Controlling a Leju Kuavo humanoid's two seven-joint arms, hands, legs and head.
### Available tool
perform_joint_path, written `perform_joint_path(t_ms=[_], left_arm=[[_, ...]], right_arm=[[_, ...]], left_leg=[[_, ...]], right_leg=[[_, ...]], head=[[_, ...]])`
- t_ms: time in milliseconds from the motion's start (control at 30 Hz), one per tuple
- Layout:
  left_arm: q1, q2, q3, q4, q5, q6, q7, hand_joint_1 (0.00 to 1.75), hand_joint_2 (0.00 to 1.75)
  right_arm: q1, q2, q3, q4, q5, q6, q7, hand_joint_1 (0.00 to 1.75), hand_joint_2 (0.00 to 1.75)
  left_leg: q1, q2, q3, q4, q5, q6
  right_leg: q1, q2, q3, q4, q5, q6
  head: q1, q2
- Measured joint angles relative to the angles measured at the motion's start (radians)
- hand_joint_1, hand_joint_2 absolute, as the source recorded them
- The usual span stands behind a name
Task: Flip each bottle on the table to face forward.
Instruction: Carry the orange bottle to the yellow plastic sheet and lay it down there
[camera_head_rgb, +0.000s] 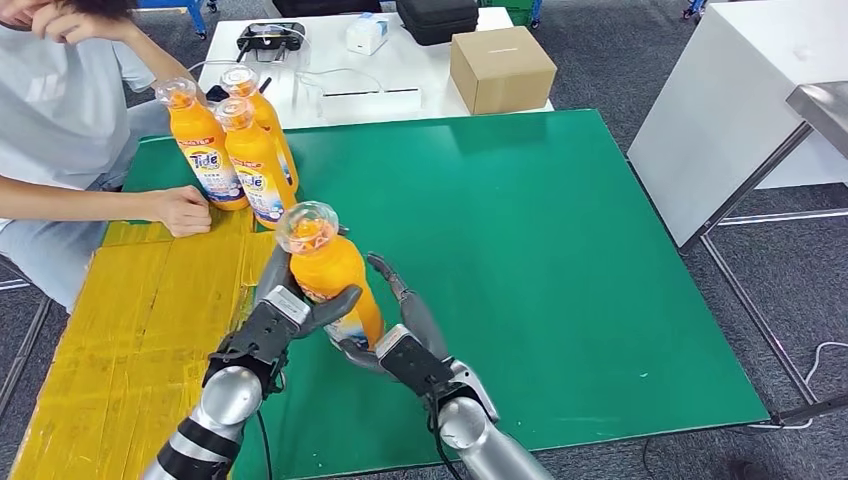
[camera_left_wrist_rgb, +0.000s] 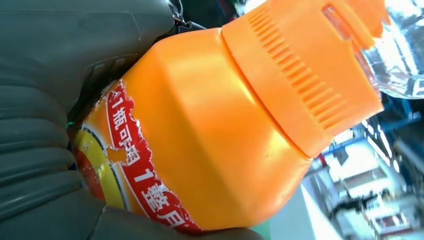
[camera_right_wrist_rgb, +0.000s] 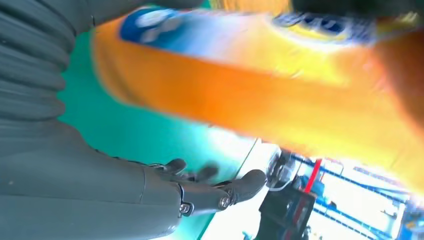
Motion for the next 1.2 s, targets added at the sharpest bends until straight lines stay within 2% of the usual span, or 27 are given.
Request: perform_joint_path(t_ms=[400, 467, 533, 633, 667, 767, 833, 900, 1000, 1100, 1200], left_arm=[[0.000, 0.000, 0.017, -0.008, -0.014, 0.017, 0.001, 1.75, 1.75], [0.000, 0.001, 0.021, -0.011, -0.061, 0.065, 0.006, 1.75, 1.75], [0.000, 0.007, 0.032, -0.019, -0.209, 0.174, 0.038, 1.75, 1.75], [-0.004, 0.032, 0.063, -0.037, -0.623, 0.337, 0.153, 1.75, 1.75], [-0.005, 0.043, 0.073, -0.040, -0.769, 0.359, 0.200, 1.75, 1.75], [-0.021, 0.094, 0.085, -0.037, -1.136, 0.333, 0.372, 1.75, 1.75], [-0.055, 0.157, 0.054, -0.016, -1.257, 0.259, 0.507, 1.75, 1.75], [-0.107, 0.222, -0.006, 0.029, -1.283, 0.172, 0.591, 1.75, 1.75], [-0.172, 0.289, -0.097, 0.117, -1.289, 0.088, 0.622, 1.75, 1.75], [-0.213, 0.320, -0.162, 0.199, -1.290, 0.067, 0.634, 1.75, 1.75], [-0.234, 0.334, -0.188, 0.275, -1.291, 0.064, 0.627, 1.75, 1.75]], right_arm=[[0.016, -0.010, -0.002, -0.039, -0.001, -0.005, -0.002, 0.00, 1.75], [0.022, -0.011, -0.004, -0.051, 0.001, -0.019, -0.007, 0.00, 1.75], [0.040, -0.018, -0.015, -0.085, 0.006, -0.047, -0.018, 0.00, 1.75], [0.090, -0.040, -0.055, -0.192, 0.022, -0.093, -0.029, 0.00, 0.44], [0.108, -0.049, -0.072, -0.233, 0.027, -0.104, -0.031, 0.00, 0.44], [0.163, -0.070, -0.124, -0.358, 0.035, -0.131, -0.045, 0.00, 1.75], [0.192, -0.079, -0.153, -0.437, 0.036, -0.145, -0.057, 0.00, 1.75], [0.213, -0.086, -0.172, -0.505, 0.036, -0.153, -0.066, 0.00, 1.75], [0.229, -0.094, -0.186, -0.584, 0.038, -0.155, -0.066, 0.00, 1.75], [0.235, -0.100, -0.190, -0.629, 0.040, -0.149, -0.057, 0.00, 1.75], [0.239, -0.106, -0.190, -0.648, 0.035, -0.141, -0.047, 0.00, 1.75]], left_leg=[[0.000, 0.000, 0.000, 0.000, 0.000, 0.000], [0.000, 0.000, 0.000, 0.000, 0.000, 0.000], [0.000, 0.000, 0.000, 0.000, 0.000, 0.000], [0.000, 0.000, 0.000, 0.000, 0.000, 0.000], [0.000, 0.000, -0.001, 0.000, 0.000, 0.000], [0.000, 0.000, -0.001, 0.000, 0.000, 0.000], [0.000, 0.000, -0.001, 0.000, 0.000, 0.000], [0.000, 0.000, -0.001, 0.000, 0.001, -0.001], [0.001, 0.000, -0.002, 0.000, 0.002, -0.003], [0.001, 0.001, -0.002, 0.000, 0.002, -0.003], [0.001, 0.001, -0.002, 0.000, 0.002, -0.003]], right_leg=[[0.000, 0.000, 0.000, 0.000, 0.000, 0.000], [0.000, 0.000, 0.000, 0.000, 0.000, 0.000], [0.000, 0.000, 0.000, 0.000, 0.000, 0.000], [0.000, 0.000, -0.001, 0.000, 0.000, 0.000], [0.000, 0.000, -0.001, 0.000, 0.000, 0.000], [0.000, 0.000, -0.002, 0.000, 0.000, 0.000], [0.000, 0.000, -0.003, 0.000, 0.000, 0.000], [0.000, 0.000, -0.004, 0.000, 0.000, -0.001], [0.000, 0.000, -0.003, 0.001, 0.000, -0.001], [0.000, 0.000, -0.003, 0.002, 0.001, -0.001], [0.000, 0.001, -0.004, 0.002, 0.001, 0.000]], head=[[0.000, 0.000], [0.000, 0.000], [0.000, 0.000], [0.000, 0.000], [0.000, 0.000], [0.000, 0.000], [0.000, 0.000], [0.000, 0.000], [0.000, 0.000], [0.000, 0.000], [0.000, 0.000]])
